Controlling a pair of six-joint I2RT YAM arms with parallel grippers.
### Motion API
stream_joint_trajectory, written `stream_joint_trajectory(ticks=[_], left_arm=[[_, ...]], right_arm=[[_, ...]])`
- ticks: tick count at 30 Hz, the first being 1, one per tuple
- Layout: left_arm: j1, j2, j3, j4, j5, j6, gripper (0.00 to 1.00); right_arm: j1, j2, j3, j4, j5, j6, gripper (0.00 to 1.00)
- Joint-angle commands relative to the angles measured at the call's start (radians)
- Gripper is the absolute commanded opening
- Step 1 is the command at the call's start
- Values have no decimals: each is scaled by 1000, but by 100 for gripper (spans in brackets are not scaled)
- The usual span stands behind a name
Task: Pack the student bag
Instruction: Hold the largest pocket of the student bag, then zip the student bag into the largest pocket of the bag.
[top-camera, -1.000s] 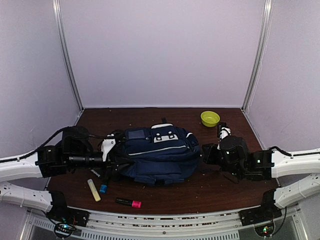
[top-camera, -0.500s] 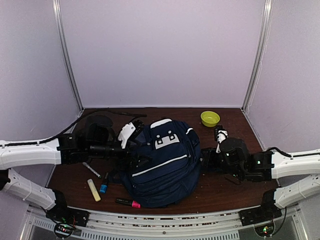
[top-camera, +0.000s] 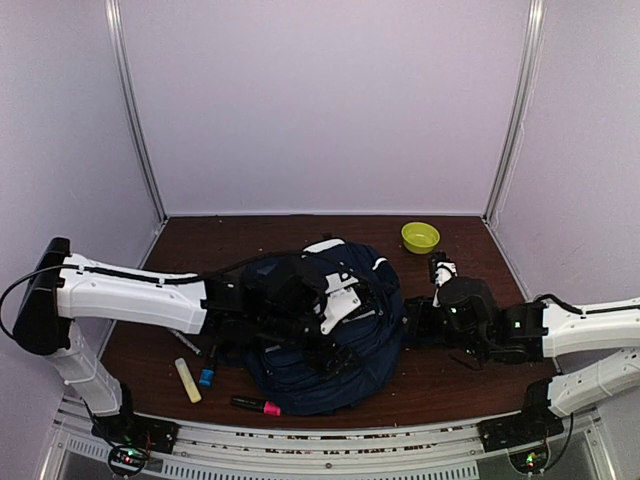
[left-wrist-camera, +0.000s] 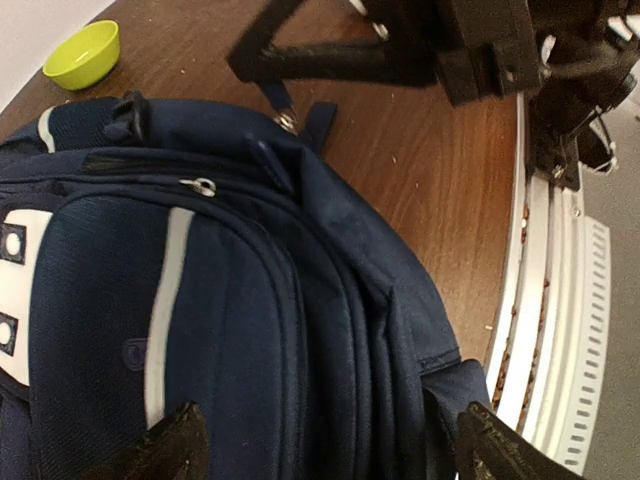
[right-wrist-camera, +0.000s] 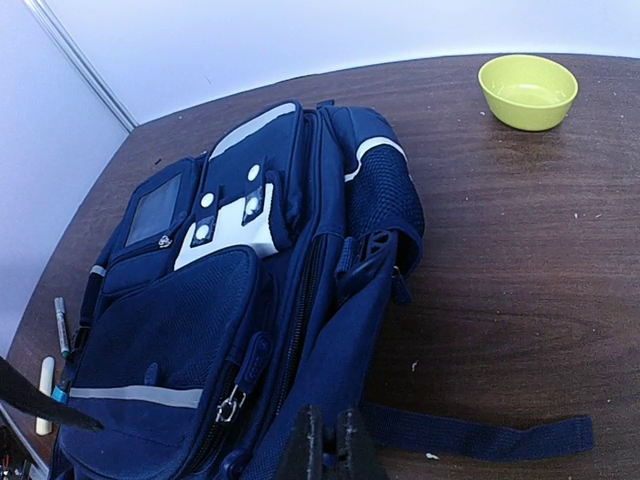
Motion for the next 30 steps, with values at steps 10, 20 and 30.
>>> stream_joint_trajectory(ticks=[10, 20, 30], left_arm=[[-120, 163, 101, -47, -252, 44, 36], [-131, 56, 24, -86, -260, 96, 0], [-160, -46, -8, -105, -172, 112, 0]], right_arm=[[-19, -35, 55, 46, 50, 17, 0], [-163, -62, -14, 85, -33, 0, 0], [-269, 49, 40, 84, -207, -66, 0]])
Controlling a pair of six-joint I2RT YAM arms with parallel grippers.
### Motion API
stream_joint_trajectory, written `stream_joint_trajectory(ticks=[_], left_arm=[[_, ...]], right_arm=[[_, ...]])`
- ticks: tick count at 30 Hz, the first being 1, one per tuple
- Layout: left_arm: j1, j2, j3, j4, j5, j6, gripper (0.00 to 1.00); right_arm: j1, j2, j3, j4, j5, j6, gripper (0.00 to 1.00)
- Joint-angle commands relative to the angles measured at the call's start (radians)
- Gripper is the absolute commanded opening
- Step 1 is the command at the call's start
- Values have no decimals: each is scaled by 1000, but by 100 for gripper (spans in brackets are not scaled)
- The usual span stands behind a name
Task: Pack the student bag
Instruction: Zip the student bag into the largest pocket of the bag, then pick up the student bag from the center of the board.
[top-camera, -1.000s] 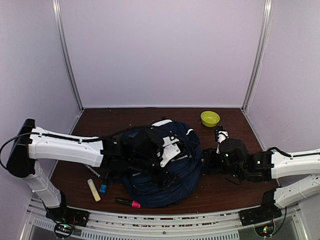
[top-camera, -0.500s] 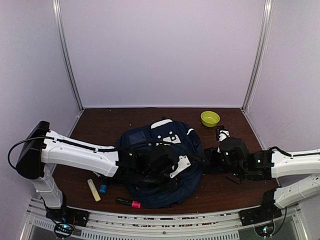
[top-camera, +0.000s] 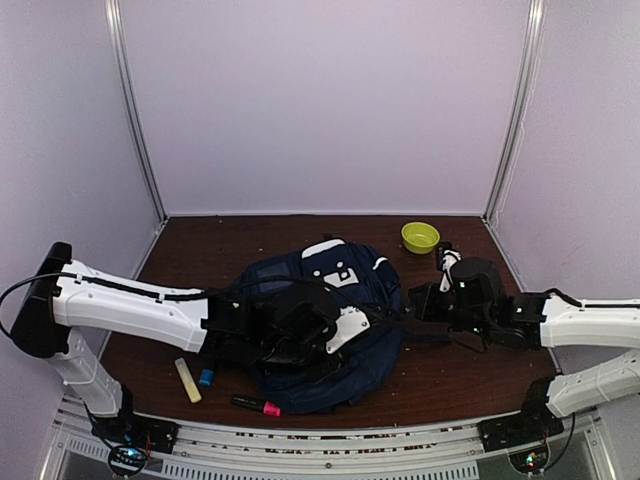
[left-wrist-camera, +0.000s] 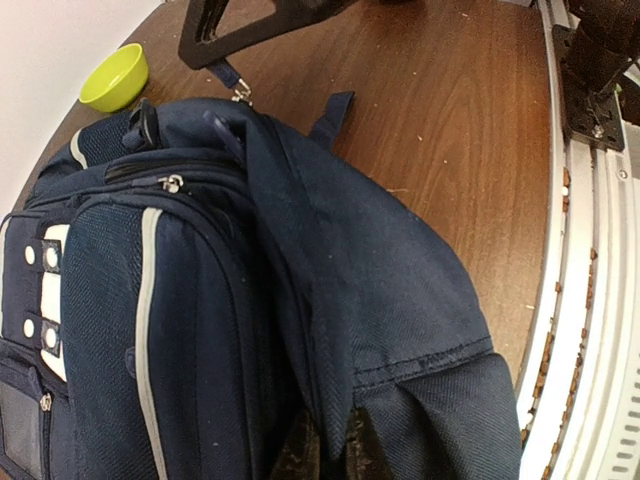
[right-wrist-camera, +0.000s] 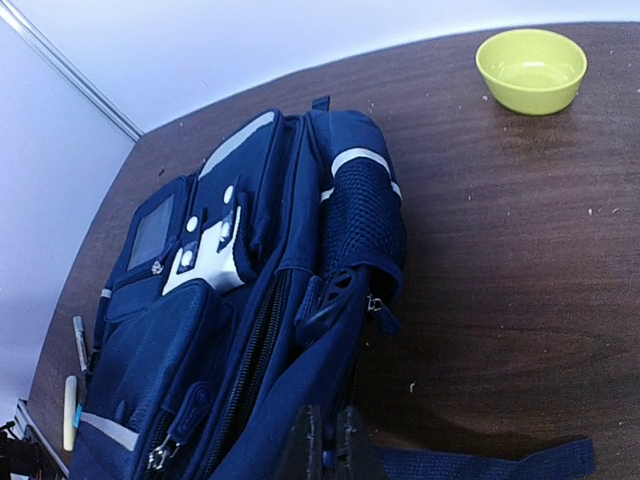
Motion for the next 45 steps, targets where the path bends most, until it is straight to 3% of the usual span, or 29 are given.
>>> stream_joint_trajectory(ticks=[1, 10, 15, 16, 20, 21, 26, 32, 35, 38, 43, 45], left_arm=[[-41, -87, -29, -65, 97, 28, 0], [-70, -159, -42, -64, 98, 6, 0], [-71, -190, -65, -31, 113, -4, 0], [-71, -189, -70, -30, 104, -4, 0], [-71, -176, -87, -16, 68, -5, 0], [-71, -173, -92, -7, 66, -7, 0], [-71, -156, -102, 40, 80, -14, 0], [-71, -159, -125, 64, 87, -8, 0], [-71, -168, -124, 48, 82, 4, 0], [-71, -180, -126, 33, 60, 16, 0], [-71, -188, -121, 21, 22, 35, 0], [-71, -182, -105, 9, 18, 44, 0]], right_arm=[[-83, 70, 67, 14, -2, -41, 0], [-113, 133, 88, 115, -92, -31, 0], [-131, 168, 128, 70, -82, -42, 0], [-136, 171, 145, 34, -84, -41, 3], [-138, 129, 186, -97, -102, -20, 53], [-139, 114, 192, -130, -117, -13, 60], [-138, 90, 163, -207, -221, 82, 72], [-133, 222, 179, -222, -252, 177, 78], [-133, 330, 235, -235, -258, 179, 77], [-133, 418, 276, -225, -267, 182, 66], [-133, 491, 306, -151, -323, 195, 39], [-134, 497, 308, -120, -339, 201, 20]])
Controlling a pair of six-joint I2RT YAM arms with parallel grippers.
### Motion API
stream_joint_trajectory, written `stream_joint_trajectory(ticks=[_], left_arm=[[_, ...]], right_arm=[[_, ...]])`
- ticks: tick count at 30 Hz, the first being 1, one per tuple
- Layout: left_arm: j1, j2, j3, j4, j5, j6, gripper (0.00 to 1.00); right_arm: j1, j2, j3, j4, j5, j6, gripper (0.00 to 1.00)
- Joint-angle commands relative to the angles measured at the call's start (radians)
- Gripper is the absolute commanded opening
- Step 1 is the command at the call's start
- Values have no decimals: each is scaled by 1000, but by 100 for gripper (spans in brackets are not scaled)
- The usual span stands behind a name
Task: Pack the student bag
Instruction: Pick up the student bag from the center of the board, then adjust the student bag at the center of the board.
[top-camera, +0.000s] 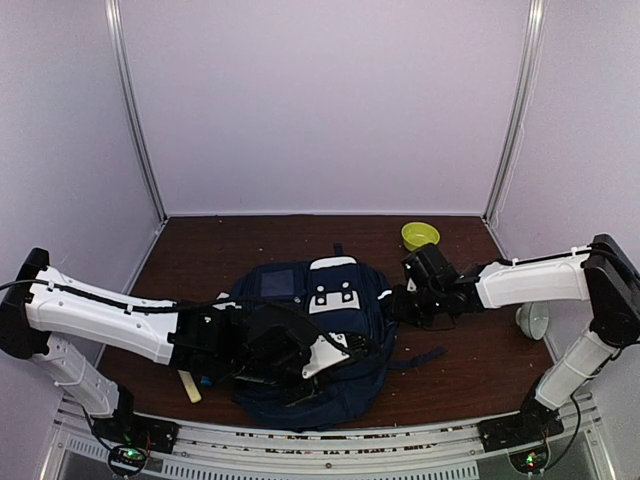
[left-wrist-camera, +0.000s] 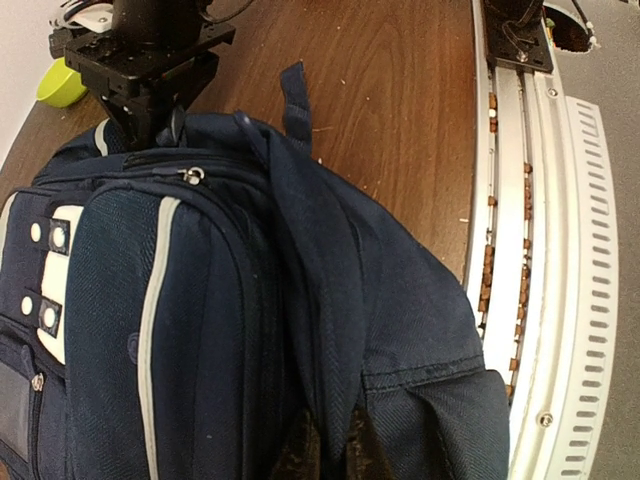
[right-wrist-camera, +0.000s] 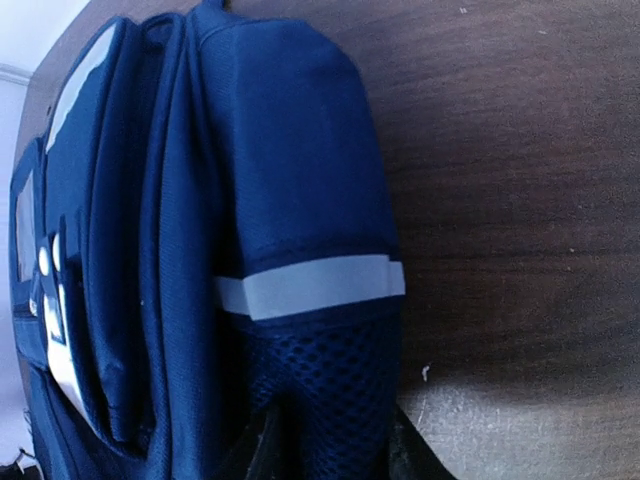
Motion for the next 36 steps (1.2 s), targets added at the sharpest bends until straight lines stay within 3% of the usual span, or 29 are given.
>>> stream_joint_trajectory(ticks=[1, 2, 8, 17, 24, 31, 33, 36], left_arm=[[-6, -35, 38, 65, -25, 34, 0], [-6, -29, 53, 50, -29, 43, 0], [-2, 18, 184, -61, -97, 146, 0], [64, 186, 437, -198, -101, 290, 0], [154, 267, 466, -202, -64, 335, 0], [186, 251, 326, -215, -27, 279, 0], [185, 233, 290, -211, 17, 245, 0], [184, 206, 251, -205, 57, 206, 30]], right_arm=[[0, 12, 31, 77, -43, 24, 9], [-1, 9, 32, 82, -43, 24, 0], [-29, -89, 48, 43, -5, -7, 0], [-167, -425, -47, -117, 114, -72, 0], [-199, -614, -204, -166, 98, -58, 0], [-198, -732, -365, -129, -28, -7, 0], [-198, -769, -378, -147, -30, -20, 10], [-198, -795, -374, -188, -34, -48, 35]])
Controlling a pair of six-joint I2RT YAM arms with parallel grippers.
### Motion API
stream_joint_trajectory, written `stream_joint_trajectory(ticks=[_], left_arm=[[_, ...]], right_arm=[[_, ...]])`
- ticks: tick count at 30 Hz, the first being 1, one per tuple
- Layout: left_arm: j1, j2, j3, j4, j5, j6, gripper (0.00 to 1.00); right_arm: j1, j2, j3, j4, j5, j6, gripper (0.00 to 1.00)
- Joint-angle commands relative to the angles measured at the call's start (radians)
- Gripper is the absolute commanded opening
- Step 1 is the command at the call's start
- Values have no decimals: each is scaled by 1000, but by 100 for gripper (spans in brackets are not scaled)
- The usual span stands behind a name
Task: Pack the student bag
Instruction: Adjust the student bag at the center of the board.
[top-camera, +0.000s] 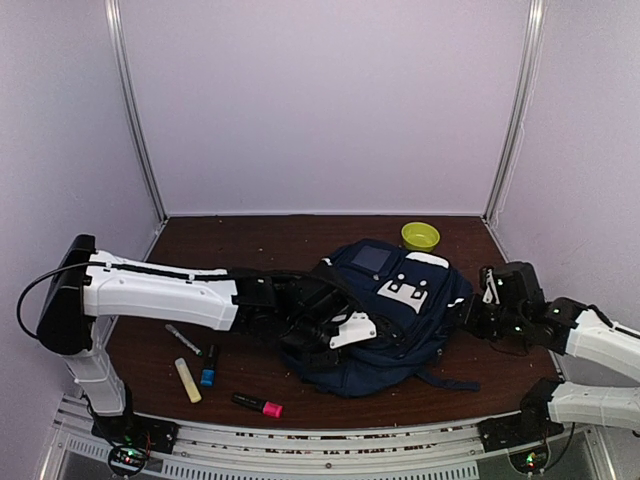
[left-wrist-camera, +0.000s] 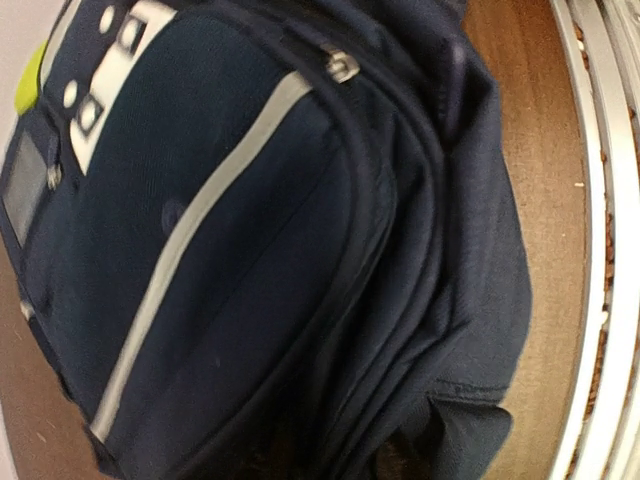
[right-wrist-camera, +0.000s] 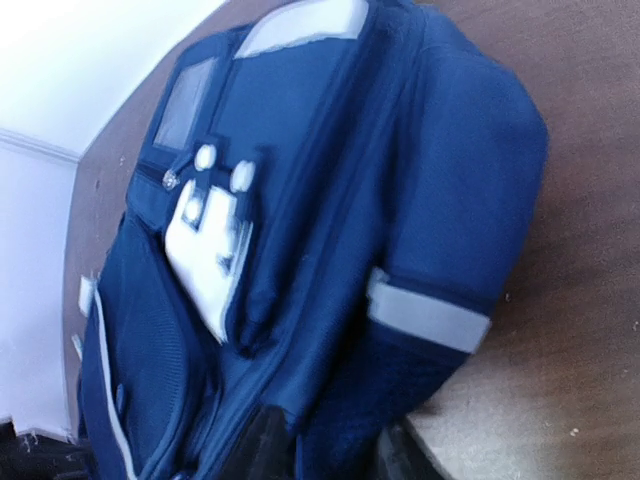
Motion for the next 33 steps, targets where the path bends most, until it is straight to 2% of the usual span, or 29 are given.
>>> stream_joint_trajectory(ticks=[1, 3, 7, 13, 21, 29, 33], left_arm=[[25, -78, -59, -29, 30, -93, 44], [24, -99, -67, -31, 56, -111, 54], [22, -160, -58, -27, 93, -150, 61], [20, -201, -43, 10, 55, -203, 63], [23, -110, 2, 8, -47, -293, 63], [83, -68, -9, 35, -34, -458, 64], [90, -53, -25, 26, -77, -520, 64]], right_arm=[[-3, -54, 19, -40, -14, -32, 40], [-3, -58, 36, -73, -18, -47, 43], [6, -70, 45, -71, -60, -56, 44], [85, -50, 39, 19, -89, -35, 46], [192, 42, 61, 75, -55, -18, 47], [295, 229, 148, 66, -45, -62, 47], [351, 302, 216, 17, 1, -90, 47]])
